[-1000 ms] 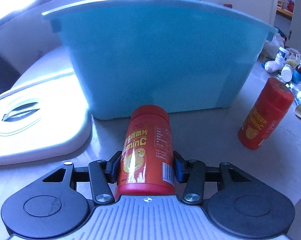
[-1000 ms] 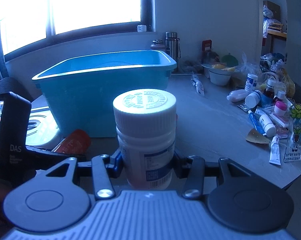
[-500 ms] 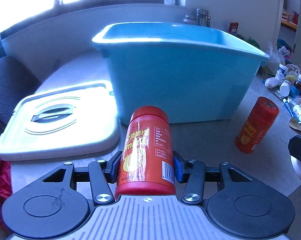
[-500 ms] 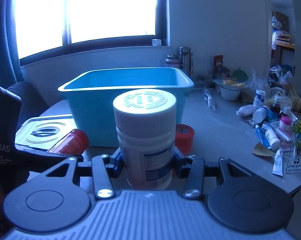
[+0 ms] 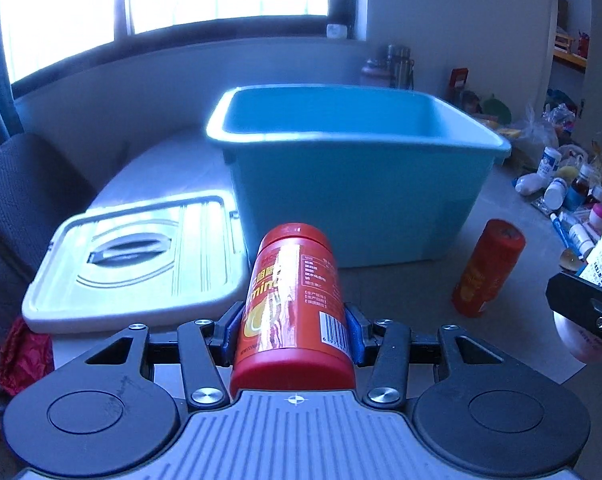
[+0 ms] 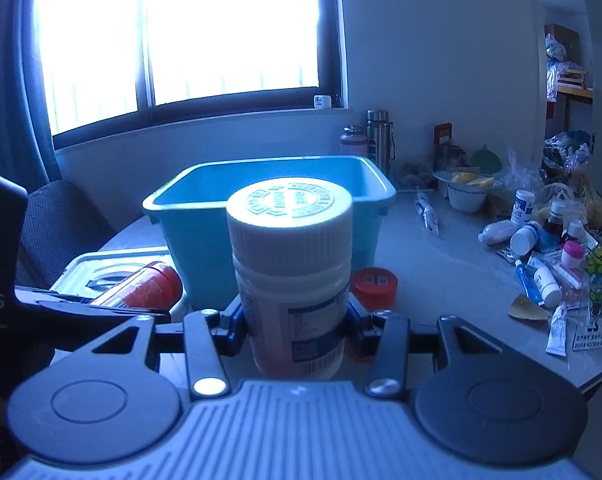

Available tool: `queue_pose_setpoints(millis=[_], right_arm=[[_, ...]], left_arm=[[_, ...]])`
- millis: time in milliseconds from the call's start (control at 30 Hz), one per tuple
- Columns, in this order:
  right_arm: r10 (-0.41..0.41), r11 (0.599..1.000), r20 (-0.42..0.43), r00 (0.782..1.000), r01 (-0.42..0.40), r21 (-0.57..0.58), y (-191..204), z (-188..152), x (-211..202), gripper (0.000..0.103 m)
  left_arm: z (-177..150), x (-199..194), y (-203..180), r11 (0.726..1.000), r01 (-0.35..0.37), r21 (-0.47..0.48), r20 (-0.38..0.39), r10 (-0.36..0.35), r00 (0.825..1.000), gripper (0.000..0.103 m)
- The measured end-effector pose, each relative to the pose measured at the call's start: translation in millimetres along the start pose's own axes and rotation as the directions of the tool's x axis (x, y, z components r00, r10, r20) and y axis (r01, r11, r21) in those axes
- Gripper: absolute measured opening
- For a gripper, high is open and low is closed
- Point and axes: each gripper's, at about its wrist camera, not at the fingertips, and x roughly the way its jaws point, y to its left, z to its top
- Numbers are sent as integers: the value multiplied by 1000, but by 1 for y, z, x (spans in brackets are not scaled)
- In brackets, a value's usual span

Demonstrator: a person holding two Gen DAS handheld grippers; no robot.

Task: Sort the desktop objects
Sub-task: 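Carry both bottles over the blue tub with both tools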

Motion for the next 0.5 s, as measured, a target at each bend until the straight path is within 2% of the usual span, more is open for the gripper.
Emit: queue_pose_setpoints(millis=[100, 267, 500], right_arm=[[7, 1000, 13, 1000, -7, -5, 0, 8, -2, 48], [17, 1000, 27, 999, -17, 2, -4, 20, -2, 48], [47, 999, 46, 998, -47, -8, -13, 44, 16, 48]], left_arm=[[9, -7, -1, 1000, 16, -13, 5, -16, 1000, 50], [24, -15, -8, 1000, 2, -2, 27, -2, 1000, 50], [58, -10, -10, 999, -10, -31, 50, 11, 999, 50]])
